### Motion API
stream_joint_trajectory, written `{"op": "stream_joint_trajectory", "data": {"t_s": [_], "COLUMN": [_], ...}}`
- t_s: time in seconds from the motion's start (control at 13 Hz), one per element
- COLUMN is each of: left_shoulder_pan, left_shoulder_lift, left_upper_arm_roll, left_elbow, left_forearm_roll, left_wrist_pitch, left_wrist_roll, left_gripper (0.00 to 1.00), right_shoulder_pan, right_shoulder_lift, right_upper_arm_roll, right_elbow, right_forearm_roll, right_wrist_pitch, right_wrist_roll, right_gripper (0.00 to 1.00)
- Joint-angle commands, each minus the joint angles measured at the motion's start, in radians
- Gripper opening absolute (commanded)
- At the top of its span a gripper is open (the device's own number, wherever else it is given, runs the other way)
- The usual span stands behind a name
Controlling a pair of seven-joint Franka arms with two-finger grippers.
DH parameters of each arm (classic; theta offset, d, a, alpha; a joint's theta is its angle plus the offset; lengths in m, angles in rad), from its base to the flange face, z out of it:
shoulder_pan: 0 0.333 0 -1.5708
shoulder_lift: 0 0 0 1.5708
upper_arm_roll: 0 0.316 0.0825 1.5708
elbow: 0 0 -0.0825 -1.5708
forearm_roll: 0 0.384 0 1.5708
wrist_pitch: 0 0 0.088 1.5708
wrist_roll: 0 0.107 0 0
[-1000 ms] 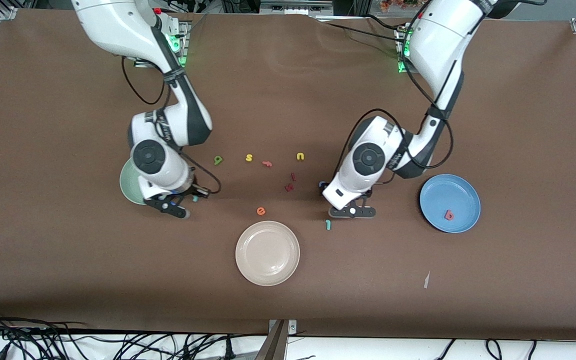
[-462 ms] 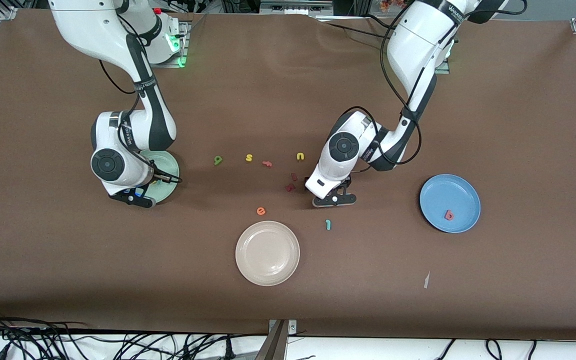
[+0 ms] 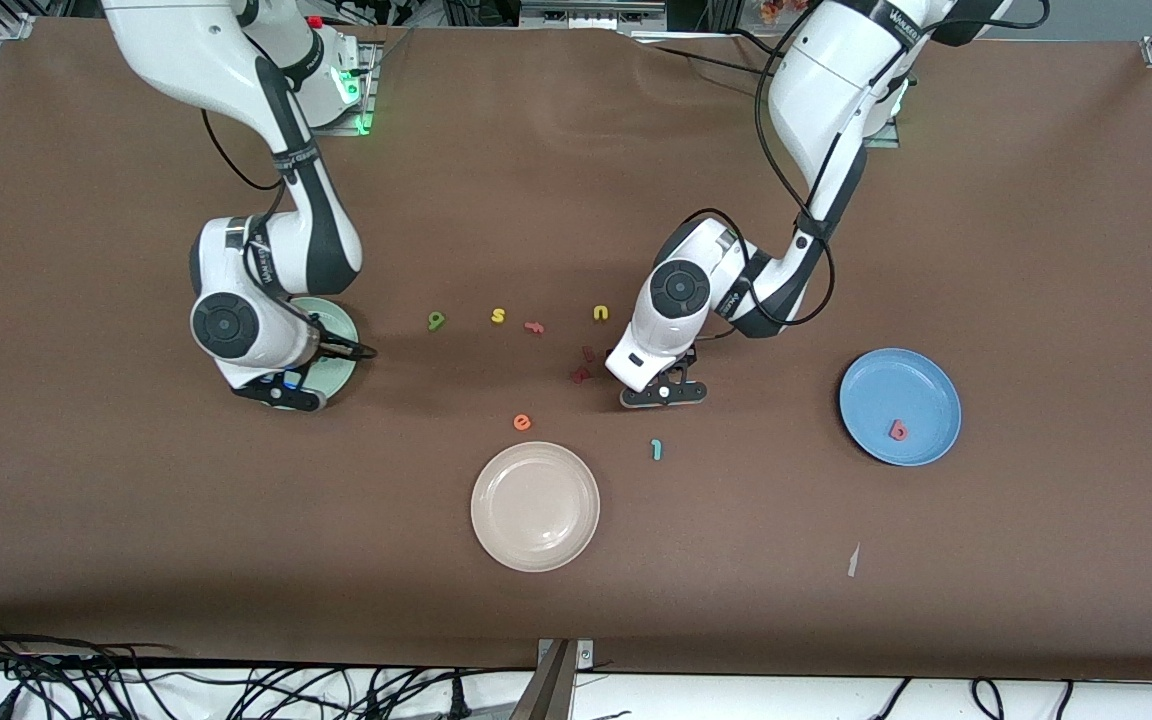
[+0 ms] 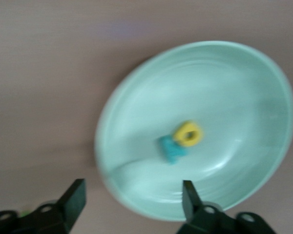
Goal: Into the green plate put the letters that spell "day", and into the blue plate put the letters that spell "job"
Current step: 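Place the cyan y on the green plate with the right gripper, then grasp the green b with the right gripper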
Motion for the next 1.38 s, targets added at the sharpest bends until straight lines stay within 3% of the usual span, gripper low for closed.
{"op": "stream_joint_trajectory", "data": {"t_s": [0.0, 0.38, 0.62, 0.69, 0.92, 1.15, 1.31], "left_shoulder_pan": [-0.017, -0.024, -0.023, -0.015, 0.057, 0.166, 0.247], "left_shoulder_lift": [-0.021, -0.019, -0.021, -0.030, -0.077, -0.110, -0.124], "left_upper_arm_roll": [0.016, 0.016, 0.018, 0.021, 0.022, 0.026, 0.024], "left_elbow": [-0.005, -0.004, -0.002, 0.004, 0.067, 0.059, 0.058], "left_forearm_roll": [-0.004, -0.006, -0.006, -0.006, 0.006, 0.020, 0.092], "left_wrist_pitch": [-0.055, -0.060, -0.063, -0.084, -0.277, -0.345, -0.382], "left_wrist_roll": [-0.005, -0.010, -0.007, -0.002, 0.119, 0.335, 0.467], "left_gripper": [0.50, 0.31, 0.20, 0.18, 0.16, 0.16, 0.16], "right_shoulder_pan": [0.045, 0.137, 0.160, 0.160, 0.165, 0.173, 0.173], "right_shoulder_lift": [-0.005, -0.055, -0.097, -0.099, -0.088, -0.082, -0.074], "right_upper_arm_roll": [0.040, 0.071, 0.098, 0.104, 0.108, 0.112, 0.112], "right_elbow": [0.011, -0.077, -0.240, -0.287, -0.294, -0.299, -0.297], "right_forearm_roll": [0.021, 0.021, 0.021, 0.021, 0.021, 0.022, 0.022], "right_wrist_pitch": [0.007, 0.092, 0.329, 0.426, 0.435, 0.433, 0.433], "right_wrist_roll": [0.131, 0.579, 0.670, 0.684, 0.773, 0.781, 0.785], "right_gripper": [1.00, 1.00, 1.00, 1.00, 1.00, 0.99, 0.89]}}
